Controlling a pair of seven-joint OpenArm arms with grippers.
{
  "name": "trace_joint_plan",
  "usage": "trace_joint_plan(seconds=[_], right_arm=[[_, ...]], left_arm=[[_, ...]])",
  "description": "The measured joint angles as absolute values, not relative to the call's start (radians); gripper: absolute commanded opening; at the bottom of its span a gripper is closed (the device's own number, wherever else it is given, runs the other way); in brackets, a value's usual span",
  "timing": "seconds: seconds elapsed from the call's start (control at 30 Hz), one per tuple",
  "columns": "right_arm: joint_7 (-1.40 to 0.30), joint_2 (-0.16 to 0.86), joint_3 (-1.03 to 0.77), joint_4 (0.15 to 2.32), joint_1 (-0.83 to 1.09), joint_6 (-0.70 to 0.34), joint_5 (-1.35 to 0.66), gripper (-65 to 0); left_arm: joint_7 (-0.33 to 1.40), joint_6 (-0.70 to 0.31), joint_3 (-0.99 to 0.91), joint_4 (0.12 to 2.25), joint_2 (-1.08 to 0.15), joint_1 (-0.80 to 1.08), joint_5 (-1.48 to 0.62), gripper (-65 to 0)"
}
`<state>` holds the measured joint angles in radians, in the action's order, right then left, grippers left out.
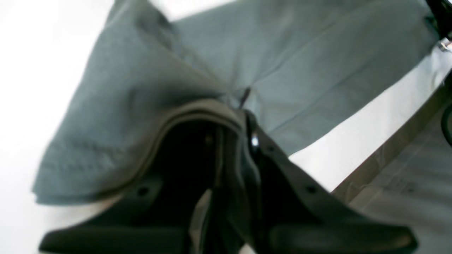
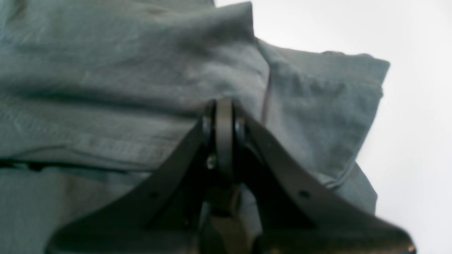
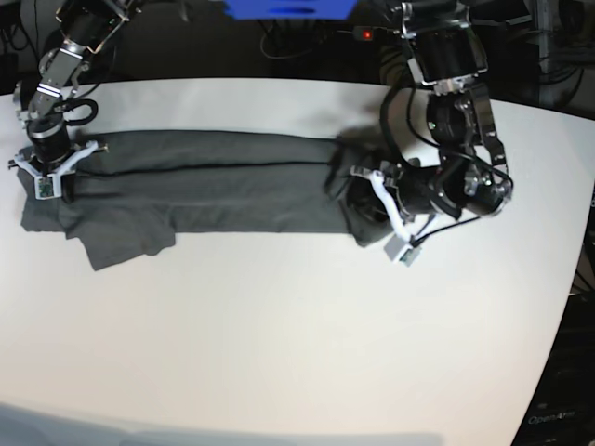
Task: Fold the T-shirt properly
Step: 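Lift the strip end with the left gripper and fold it toward the right gripper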
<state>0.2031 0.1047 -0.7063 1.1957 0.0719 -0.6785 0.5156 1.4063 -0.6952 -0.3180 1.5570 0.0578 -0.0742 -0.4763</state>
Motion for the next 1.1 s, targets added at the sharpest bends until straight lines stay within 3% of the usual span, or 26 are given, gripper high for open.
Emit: trace_joint_plan(seconds=[0.3,0.47,0.63,1.1], right_arm=[[0.202,0.105,-0.707,1.196,0.072,-0.678,0.516,-64.0],[0.202,0.104,-0.707,1.196,0.072,-0.678,0.516,-64.0],[0.203,0.105,-0.707,1.196,0.072,-0.679,0.516,-64.0],[0.203,0.104,-0.707,1.196,0.072,-0.679,0.516,-63.8]], left_arm=[[1.408,-0.694,-0.281,1.705,0.048,-0.100,-0.468,-61.7],[1.407,-0.695,-0.159,1.854,0.052,-0.104,-0.486,-61.7],[1.412,-0.694,-0.064,1.856,0.062,-0.105,-0.480,-61.7],[1.411,-0.524,0.099,1.772,0.073,-0.084,-0.476,-61.7]])
